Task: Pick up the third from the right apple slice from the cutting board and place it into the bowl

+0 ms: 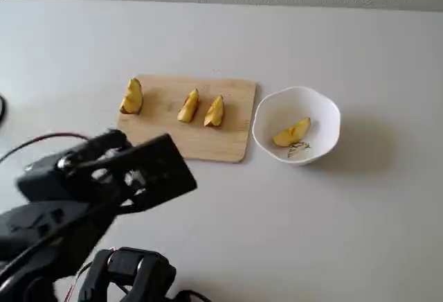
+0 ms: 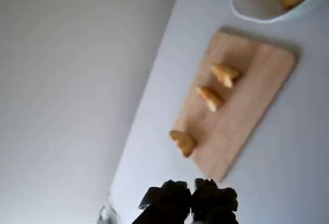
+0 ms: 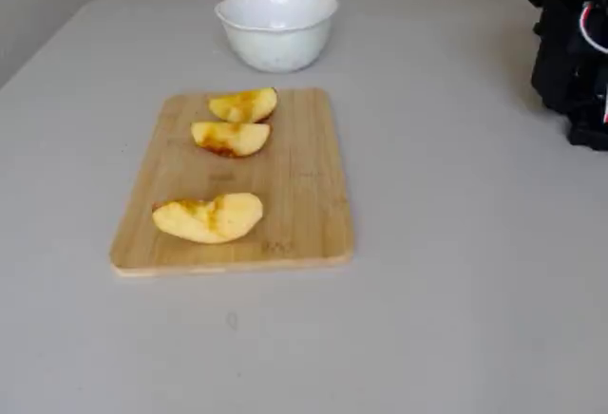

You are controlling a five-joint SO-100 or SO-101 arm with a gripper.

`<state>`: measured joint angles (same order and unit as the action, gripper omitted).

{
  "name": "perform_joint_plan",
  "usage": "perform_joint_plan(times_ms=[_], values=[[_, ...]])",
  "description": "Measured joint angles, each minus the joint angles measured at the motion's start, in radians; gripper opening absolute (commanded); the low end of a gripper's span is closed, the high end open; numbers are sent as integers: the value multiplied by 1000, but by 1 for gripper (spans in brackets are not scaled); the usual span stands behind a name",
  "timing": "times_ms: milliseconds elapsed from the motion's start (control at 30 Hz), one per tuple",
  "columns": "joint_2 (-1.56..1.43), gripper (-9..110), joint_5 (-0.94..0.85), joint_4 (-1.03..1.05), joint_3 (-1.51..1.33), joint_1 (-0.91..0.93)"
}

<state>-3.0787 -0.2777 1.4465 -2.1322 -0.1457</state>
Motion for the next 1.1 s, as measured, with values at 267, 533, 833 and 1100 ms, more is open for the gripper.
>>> perform_joint_plan(times_ms=[267,533,833,1100], values=[[-222,0,6,-66,-485,37],[-232,0,110,-123,-701,37],[-232,0,233,-225,-862,31],[-232,0,278,-262,-887,34]])
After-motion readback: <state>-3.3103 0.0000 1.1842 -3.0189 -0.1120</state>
